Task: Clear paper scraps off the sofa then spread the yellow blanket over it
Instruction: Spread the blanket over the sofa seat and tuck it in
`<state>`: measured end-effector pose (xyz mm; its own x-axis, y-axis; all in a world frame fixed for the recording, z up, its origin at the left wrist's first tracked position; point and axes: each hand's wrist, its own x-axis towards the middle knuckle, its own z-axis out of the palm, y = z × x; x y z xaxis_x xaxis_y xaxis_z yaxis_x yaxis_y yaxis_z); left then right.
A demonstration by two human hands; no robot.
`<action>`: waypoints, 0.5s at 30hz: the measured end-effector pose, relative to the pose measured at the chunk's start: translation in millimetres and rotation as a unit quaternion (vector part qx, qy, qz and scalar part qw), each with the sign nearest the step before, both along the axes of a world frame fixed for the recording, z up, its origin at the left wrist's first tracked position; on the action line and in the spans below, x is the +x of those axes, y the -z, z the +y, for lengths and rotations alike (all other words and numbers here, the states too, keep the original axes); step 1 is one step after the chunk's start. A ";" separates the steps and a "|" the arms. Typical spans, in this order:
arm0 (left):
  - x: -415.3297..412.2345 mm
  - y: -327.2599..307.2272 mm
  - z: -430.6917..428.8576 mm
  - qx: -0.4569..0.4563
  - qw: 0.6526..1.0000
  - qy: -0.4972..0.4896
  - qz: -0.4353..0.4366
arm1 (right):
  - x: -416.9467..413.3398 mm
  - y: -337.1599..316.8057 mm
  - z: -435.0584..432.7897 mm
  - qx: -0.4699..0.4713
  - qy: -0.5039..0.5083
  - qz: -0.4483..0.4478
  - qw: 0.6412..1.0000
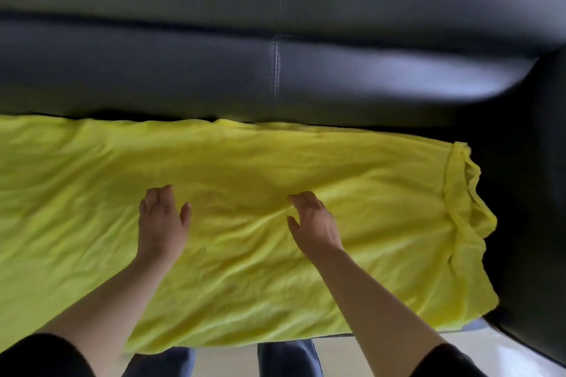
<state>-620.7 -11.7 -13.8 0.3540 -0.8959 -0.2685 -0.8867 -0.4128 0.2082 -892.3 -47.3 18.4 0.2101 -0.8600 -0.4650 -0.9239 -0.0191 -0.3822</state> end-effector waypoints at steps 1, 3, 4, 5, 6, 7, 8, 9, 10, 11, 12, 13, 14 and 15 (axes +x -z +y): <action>8.6 0.4 1.2 -0.001 1.000 0.000 0.008 | 14.8 2.1 0.7 0.000 -0.016 0.007 1.000; 19.7 2.5 5.7 -0.007 1.000 0.011 0.028 | 34.5 6.6 -1.7 0.000 -0.029 0.029 0.999; 25.9 4.1 8.9 -0.007 0.999 0.016 0.040 | 43.3 9.6 -4.8 -0.008 -0.029 0.038 0.999; 27.9 5.2 10.6 -0.005 0.998 0.021 0.053 | 46.2 12.2 -8.5 -0.021 -0.027 0.049 0.998; 32.2 6.9 12.8 -0.003 0.998 0.023 0.063 | 50.2 14.5 -12.2 -0.032 -0.028 0.060 0.997; 34.0 8.3 14.1 -0.004 0.997 0.023 0.073 | 50.3 15.9 -14.8 -0.039 -0.030 0.068 0.996; 36.5 9.9 14.6 -0.006 0.996 0.023 0.081 | 50.4 16.5 -16.8 -0.045 -0.033 0.069 0.996; 40.3 10.5 15.0 -0.005 0.995 0.020 0.094 | 52.4 16.5 -17.8 -0.051 -0.037 0.062 0.996; 43.4 10.5 14.0 -0.003 0.994 0.017 0.107 | 53.1 15.7 -18.7 -0.061 -0.038 0.048 0.996; 45.3 10.3 12.4 0.003 0.993 0.016 0.121 | 52.6 15.1 -19.2 -0.074 -0.036 0.029 0.996; 47.7 8.9 9.9 0.006 0.991 0.016 0.132 | 52.5 14.5 -19.5 -0.086 -0.030 0.012 0.996; 51.2 6.9 6.6 0.010 0.990 0.017 0.139 | 53.6 13.9 -21.2 -0.091 -0.024 0.001 0.996; 55.1 4.9 3.2 0.015 0.990 0.019 0.141 | 55.3 13.2 -24.1 -0.092 -0.019 -0.004 0.996; 60.3 2.9 -0.6 0.022 0.990 0.019 0.137 | 59.6 13.3 -29.9 -0.096 -0.020 -0.002 0.995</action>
<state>-560.4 -12.3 -16.7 0.2286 -0.8927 -0.3883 -0.8143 -0.3940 0.4263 -832.7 -77.2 5.0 0.2466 -0.9240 -0.2921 -0.9198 -0.1283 -0.3707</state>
